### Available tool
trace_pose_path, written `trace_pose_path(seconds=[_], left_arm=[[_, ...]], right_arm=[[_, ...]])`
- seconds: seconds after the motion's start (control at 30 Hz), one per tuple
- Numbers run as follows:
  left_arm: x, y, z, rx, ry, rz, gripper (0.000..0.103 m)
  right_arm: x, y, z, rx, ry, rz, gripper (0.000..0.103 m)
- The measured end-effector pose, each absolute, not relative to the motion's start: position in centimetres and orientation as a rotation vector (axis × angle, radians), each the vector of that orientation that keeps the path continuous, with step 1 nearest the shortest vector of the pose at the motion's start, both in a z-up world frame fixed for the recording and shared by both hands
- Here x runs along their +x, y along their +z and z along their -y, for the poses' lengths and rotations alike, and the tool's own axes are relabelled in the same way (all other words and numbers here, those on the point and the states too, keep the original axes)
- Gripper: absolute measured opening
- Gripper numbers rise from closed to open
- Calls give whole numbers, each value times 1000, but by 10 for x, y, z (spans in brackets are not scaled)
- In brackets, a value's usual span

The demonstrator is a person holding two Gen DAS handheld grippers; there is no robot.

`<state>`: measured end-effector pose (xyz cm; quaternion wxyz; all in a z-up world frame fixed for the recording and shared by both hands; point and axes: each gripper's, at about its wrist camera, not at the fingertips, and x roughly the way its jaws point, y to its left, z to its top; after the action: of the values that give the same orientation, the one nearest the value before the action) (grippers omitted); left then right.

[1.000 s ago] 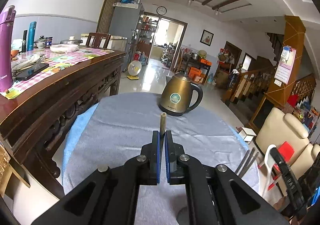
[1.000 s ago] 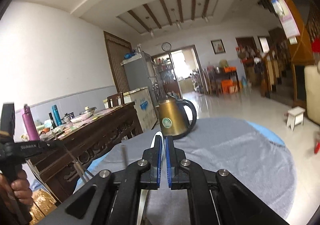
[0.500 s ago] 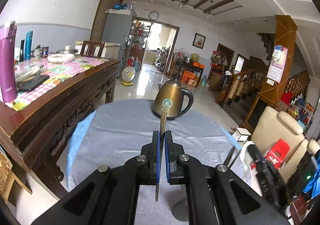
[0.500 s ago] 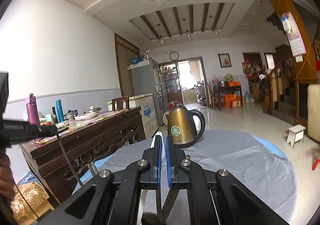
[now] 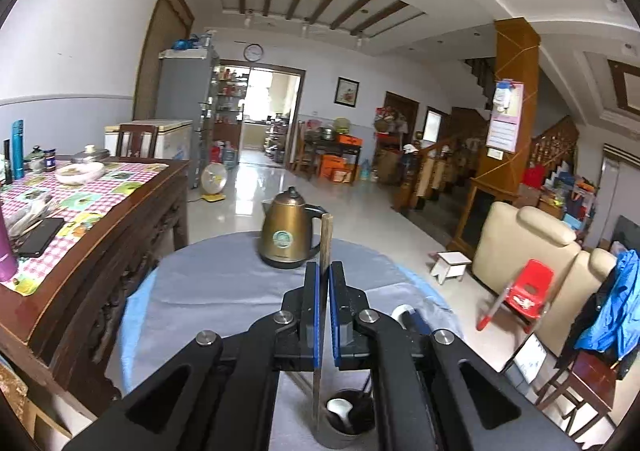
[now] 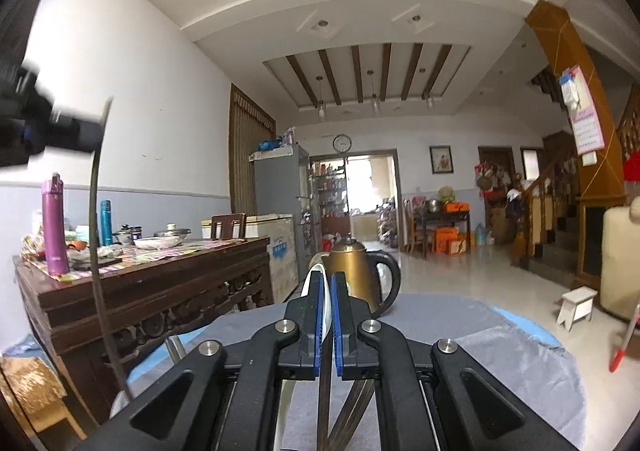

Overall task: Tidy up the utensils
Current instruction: 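Lower the spoon and chopstick into the dark cup with both grippers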

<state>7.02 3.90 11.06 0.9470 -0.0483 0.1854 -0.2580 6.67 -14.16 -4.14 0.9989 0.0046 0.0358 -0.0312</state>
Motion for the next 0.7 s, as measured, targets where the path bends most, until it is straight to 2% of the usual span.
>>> trace_pose_path(seconds=[0.33, 0.7], left_arm=[[79, 95, -19, -147, -584, -441, 5], [89, 60, -7, -152, -578, -557, 5]], right_arm=[[64, -69, 121, -86, -145, -5, 5], [57, -87, 117, -82, -142, -39, 5]])
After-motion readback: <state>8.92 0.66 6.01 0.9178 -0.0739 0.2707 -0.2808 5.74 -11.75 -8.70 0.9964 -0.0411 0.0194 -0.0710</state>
